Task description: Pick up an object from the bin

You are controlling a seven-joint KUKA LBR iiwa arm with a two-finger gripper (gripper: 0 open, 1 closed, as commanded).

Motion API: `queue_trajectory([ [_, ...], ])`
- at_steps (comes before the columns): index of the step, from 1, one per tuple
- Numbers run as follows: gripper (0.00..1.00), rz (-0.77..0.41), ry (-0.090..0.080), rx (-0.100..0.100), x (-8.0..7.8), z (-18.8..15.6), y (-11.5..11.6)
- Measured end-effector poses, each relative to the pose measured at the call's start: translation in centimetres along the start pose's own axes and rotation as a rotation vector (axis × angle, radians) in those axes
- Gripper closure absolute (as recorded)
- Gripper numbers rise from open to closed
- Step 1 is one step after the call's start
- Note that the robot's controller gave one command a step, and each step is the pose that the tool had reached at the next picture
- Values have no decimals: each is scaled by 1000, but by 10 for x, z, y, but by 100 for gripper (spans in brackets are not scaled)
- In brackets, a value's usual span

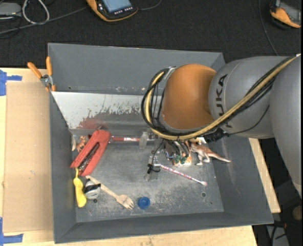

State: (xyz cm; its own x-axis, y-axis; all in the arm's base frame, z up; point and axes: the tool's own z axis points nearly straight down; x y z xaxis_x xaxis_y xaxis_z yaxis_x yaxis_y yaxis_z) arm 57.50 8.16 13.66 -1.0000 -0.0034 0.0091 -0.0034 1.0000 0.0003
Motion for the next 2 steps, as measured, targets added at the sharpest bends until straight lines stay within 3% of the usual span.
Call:
queue_trajectory([
  [1,0,3,-8,-1,-2,-4,0],
  [2,0,14,-5,-1,18,41,-89],
])
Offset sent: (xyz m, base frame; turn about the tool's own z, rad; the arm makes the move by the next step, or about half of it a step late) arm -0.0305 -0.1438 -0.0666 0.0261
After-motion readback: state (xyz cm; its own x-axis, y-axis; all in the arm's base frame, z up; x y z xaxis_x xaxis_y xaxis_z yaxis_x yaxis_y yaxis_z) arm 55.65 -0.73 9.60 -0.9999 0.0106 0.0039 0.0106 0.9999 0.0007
